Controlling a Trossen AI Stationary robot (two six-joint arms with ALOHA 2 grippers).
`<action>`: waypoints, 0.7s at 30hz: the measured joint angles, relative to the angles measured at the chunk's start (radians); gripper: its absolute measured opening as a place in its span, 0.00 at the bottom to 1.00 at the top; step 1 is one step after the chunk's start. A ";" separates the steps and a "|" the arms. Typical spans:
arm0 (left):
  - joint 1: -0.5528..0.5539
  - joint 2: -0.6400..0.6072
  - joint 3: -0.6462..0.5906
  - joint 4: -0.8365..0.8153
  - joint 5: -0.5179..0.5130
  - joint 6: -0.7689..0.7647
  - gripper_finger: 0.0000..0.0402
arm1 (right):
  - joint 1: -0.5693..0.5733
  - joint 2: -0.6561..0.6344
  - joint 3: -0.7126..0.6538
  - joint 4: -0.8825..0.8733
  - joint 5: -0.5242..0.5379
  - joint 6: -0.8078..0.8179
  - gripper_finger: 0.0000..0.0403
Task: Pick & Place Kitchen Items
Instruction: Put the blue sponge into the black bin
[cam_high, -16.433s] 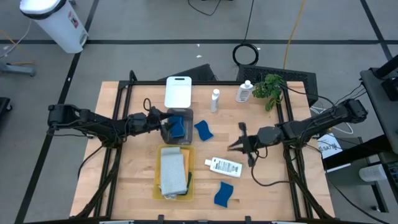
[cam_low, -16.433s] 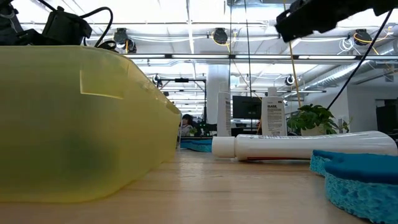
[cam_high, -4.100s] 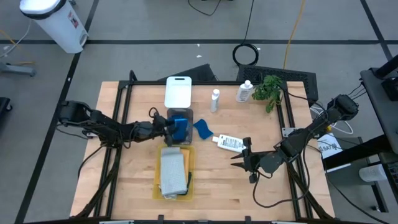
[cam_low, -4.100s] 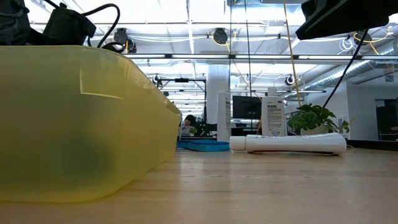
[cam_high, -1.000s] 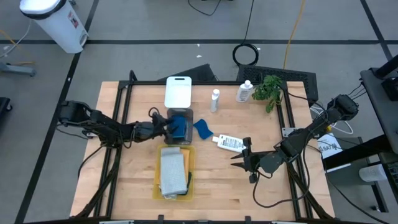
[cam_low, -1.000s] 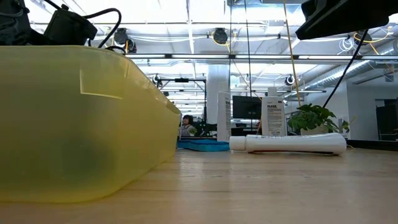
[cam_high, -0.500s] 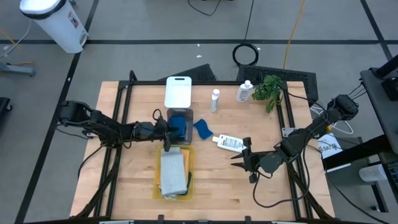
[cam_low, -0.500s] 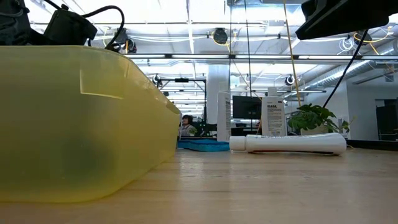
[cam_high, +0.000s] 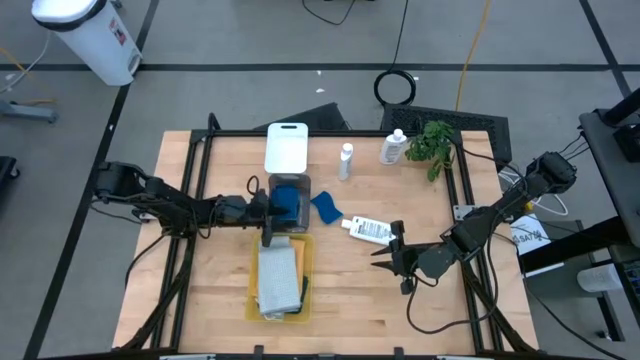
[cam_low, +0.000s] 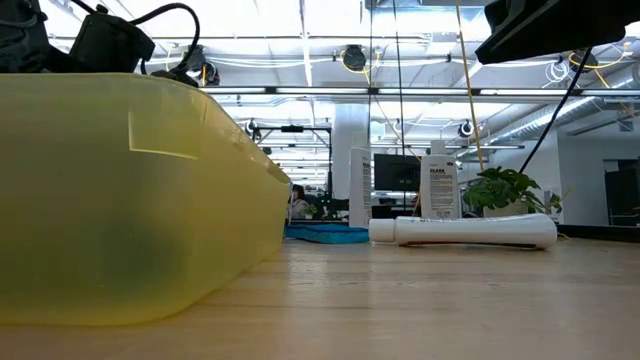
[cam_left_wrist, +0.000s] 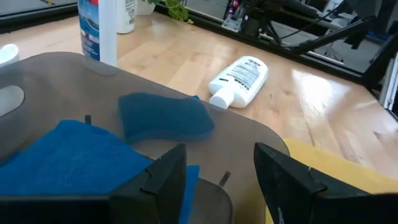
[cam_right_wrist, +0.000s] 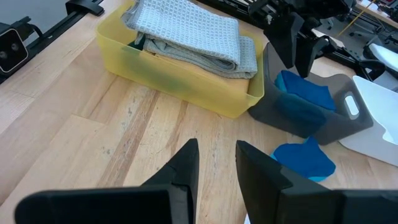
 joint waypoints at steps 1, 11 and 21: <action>0.000 0.000 0.000 0.001 0.000 0.004 0.48 | 0.000 0.000 0.000 0.000 0.000 0.000 0.19; 0.000 -0.168 0.000 0.007 0.060 -0.016 0.48 | 0.000 0.000 0.000 -0.008 0.000 0.000 0.19; -0.004 -0.425 0.000 -0.244 0.047 -0.017 0.48 | -0.055 0.012 -0.157 0.407 -0.007 -0.033 0.19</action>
